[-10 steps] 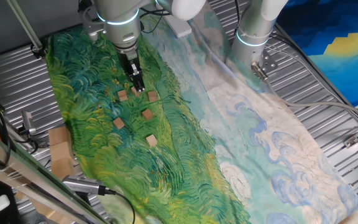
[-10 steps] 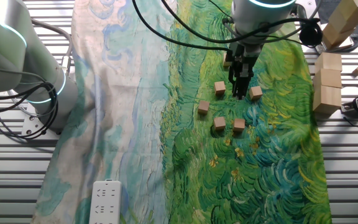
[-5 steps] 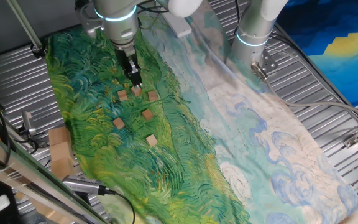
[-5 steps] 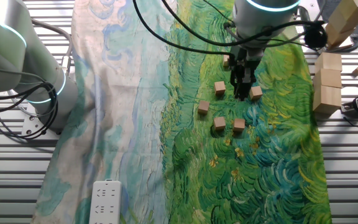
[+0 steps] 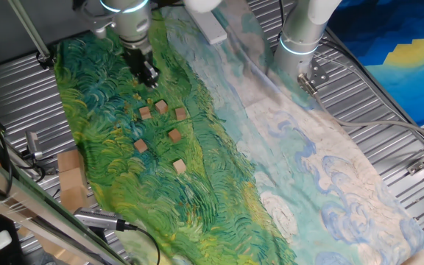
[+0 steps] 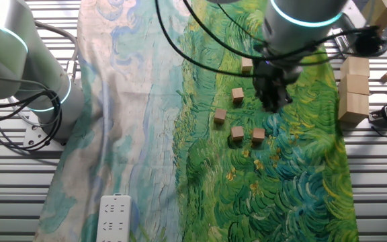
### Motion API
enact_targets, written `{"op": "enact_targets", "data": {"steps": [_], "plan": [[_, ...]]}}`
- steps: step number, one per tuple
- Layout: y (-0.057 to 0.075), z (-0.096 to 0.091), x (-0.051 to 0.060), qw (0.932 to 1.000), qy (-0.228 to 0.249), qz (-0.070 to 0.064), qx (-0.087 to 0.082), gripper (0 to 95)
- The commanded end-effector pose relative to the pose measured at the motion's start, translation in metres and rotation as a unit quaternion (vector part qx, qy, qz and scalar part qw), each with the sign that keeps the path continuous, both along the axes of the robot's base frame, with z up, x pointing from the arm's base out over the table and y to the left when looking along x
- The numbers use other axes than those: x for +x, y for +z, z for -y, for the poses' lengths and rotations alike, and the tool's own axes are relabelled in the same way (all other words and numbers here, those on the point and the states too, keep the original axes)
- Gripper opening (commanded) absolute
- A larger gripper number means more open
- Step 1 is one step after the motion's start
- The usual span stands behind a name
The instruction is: Stack the blocks into a pyramid shape
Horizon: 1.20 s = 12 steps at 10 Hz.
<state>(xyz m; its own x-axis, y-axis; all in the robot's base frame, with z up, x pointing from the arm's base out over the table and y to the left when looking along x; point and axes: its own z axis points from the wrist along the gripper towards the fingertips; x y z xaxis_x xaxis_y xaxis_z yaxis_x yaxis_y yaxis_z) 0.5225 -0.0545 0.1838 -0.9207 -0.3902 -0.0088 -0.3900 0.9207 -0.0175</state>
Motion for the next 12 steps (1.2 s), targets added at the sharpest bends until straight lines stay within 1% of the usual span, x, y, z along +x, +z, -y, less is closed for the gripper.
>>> {"op": "enact_targets", "data": {"steps": [1, 4, 5, 6, 7, 8, 10, 11, 12], "plan": [[-0.005, 0.025, 0.014, 0.9912, 0.133, 0.005, 0.0, 0.0], [-0.032, 0.023, 0.017, 0.9893, 0.146, 0.007, 0.005, 0.0], [-0.04, 0.02, 0.017, 0.9885, 0.151, 0.007, 0.005, 0.0], [-0.045, 0.017, 0.018, 0.9878, 0.155, 0.006, 0.004, 0.0], [-0.053, 0.009, 0.017, 0.9873, 0.159, 0.007, 0.003, 0.0], [-0.059, 0.004, 0.016, 0.9872, 0.16, 0.007, 0.003, 0.0], [-0.072, -0.016, 0.008, 0.9871, 0.16, 0.011, 0.002, 0.0], [-0.074, -0.02, 0.007, 0.9868, 0.161, 0.013, 0.003, 0.0], [-0.078, -0.026, 0.005, 0.9855, 0.169, 0.016, 0.004, 19.0]]}}
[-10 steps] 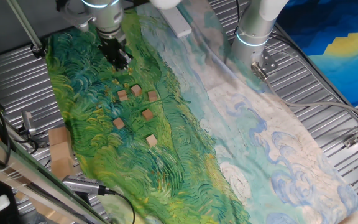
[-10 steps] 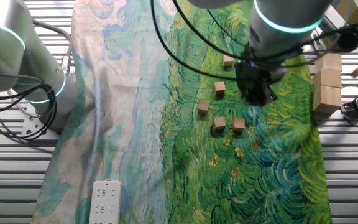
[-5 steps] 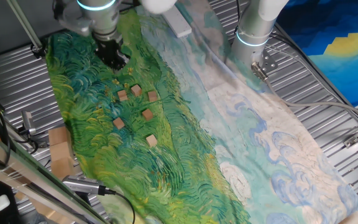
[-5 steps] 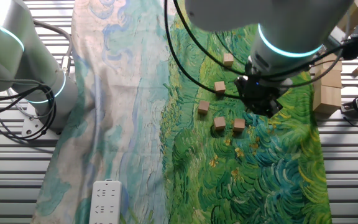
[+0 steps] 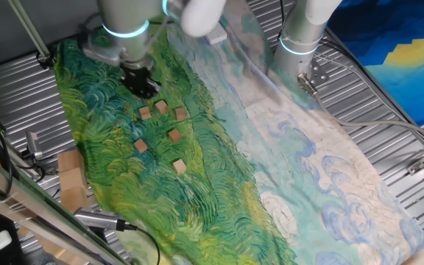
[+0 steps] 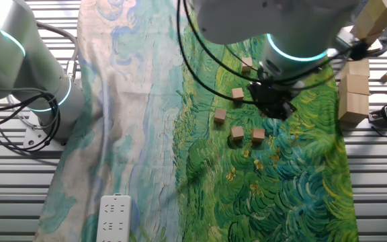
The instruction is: Stack the blocks into a pyramid shape
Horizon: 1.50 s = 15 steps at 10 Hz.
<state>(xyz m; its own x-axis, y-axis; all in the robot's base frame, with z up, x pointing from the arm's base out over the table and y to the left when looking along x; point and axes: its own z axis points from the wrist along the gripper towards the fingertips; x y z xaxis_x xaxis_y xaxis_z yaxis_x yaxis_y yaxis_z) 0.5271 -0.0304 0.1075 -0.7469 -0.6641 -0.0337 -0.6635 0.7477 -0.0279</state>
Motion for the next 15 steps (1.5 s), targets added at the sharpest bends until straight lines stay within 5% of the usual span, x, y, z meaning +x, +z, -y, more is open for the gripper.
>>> {"op": "enact_targets", "data": {"steps": [1, 4, 8, 13, 14, 15], "plan": [[-0.004, -0.008, 0.0, 0.9998, 0.017, 0.005, 0.007, 38.0], [-0.01, -0.025, -0.003, 0.9985, 0.035, 0.023, 0.034, 95.0], [-0.017, -0.053, -0.011, 0.9976, 0.034, 0.044, 0.041, 95.0], [-0.03, -0.065, -0.021, 0.998, -0.001, 0.052, 0.037, 95.0], [-0.031, -0.066, -0.026, 0.9977, -0.011, 0.056, 0.038, 76.0], [-0.031, -0.066, -0.031, 0.9971, -0.018, 0.062, 0.039, 76.0]]}}
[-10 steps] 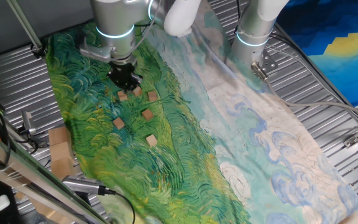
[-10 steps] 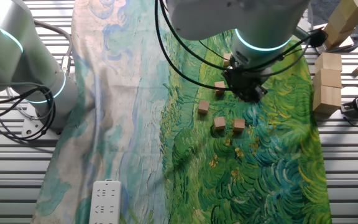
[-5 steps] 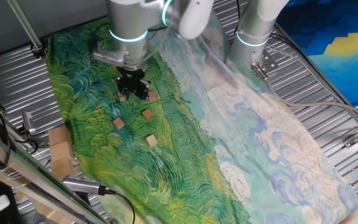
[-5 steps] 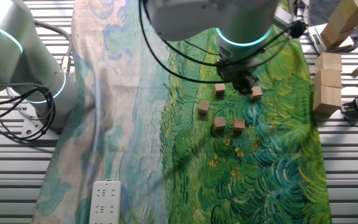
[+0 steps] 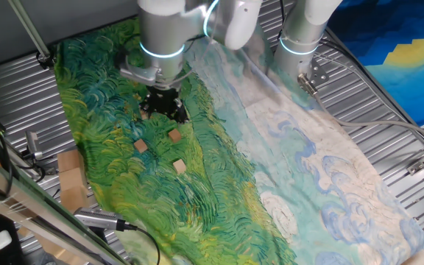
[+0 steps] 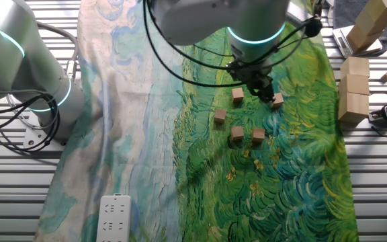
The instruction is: Stack the blocks into a pyramid shape
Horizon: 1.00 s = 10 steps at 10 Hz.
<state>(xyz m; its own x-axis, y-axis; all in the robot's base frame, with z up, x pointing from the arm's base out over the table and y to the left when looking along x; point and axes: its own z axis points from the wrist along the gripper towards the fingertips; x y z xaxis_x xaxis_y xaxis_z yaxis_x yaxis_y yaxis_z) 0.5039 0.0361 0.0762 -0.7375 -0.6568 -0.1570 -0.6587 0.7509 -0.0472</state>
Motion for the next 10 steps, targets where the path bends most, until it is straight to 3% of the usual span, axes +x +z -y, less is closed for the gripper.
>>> {"op": "enact_targets", "data": {"steps": [1, 5, 10], "plan": [[0.0, 0.001, -0.009, 0.9998, -0.019, 0.012, 0.004, 76.0], [-0.003, 0.021, -0.014, 0.9998, -0.005, 0.022, 0.0, 76.0], [0.003, 0.068, -0.01, 0.9995, 0.023, 0.021, -0.01, 76.0]]}}
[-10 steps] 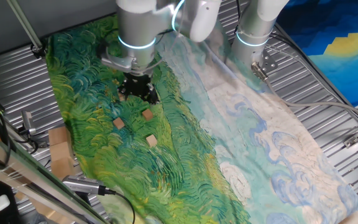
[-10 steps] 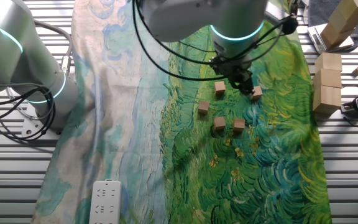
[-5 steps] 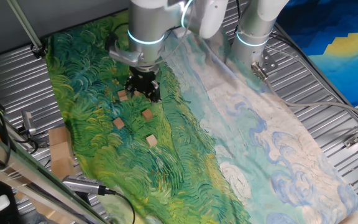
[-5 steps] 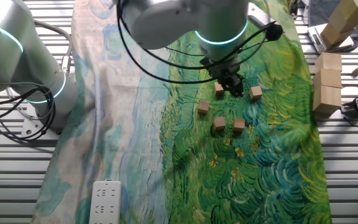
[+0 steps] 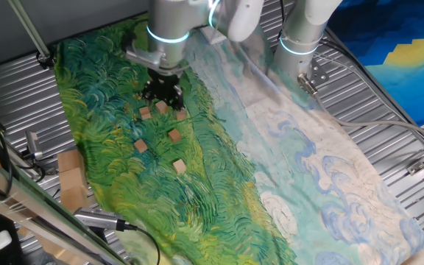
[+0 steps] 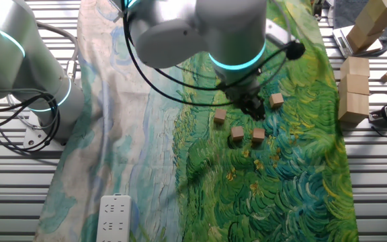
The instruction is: Stack the blocks into a pyramid shape
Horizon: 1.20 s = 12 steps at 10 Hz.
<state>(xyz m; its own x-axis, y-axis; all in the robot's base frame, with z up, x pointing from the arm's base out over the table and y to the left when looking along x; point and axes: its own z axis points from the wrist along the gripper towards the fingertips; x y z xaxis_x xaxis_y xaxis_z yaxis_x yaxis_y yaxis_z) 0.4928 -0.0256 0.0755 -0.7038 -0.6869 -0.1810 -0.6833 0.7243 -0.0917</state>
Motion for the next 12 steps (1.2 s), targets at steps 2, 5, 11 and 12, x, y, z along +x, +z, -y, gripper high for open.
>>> {"op": "enact_targets", "data": {"steps": [2, 5, 11, 12], "plan": [[0.0082, 0.0157, 0.0007, 0.9999, 0.007, -0.005, -0.007, 57.0], [0.0084, 0.0161, 0.0006, 0.9997, 0.013, -0.006, -0.022, 57.0], [0.0081, 0.0154, 0.0007, 0.9979, 0.057, -0.017, -0.025, 57.0], [0.0078, 0.0148, 0.0004, 0.998, 0.054, -0.017, -0.03, 57.0]]}}
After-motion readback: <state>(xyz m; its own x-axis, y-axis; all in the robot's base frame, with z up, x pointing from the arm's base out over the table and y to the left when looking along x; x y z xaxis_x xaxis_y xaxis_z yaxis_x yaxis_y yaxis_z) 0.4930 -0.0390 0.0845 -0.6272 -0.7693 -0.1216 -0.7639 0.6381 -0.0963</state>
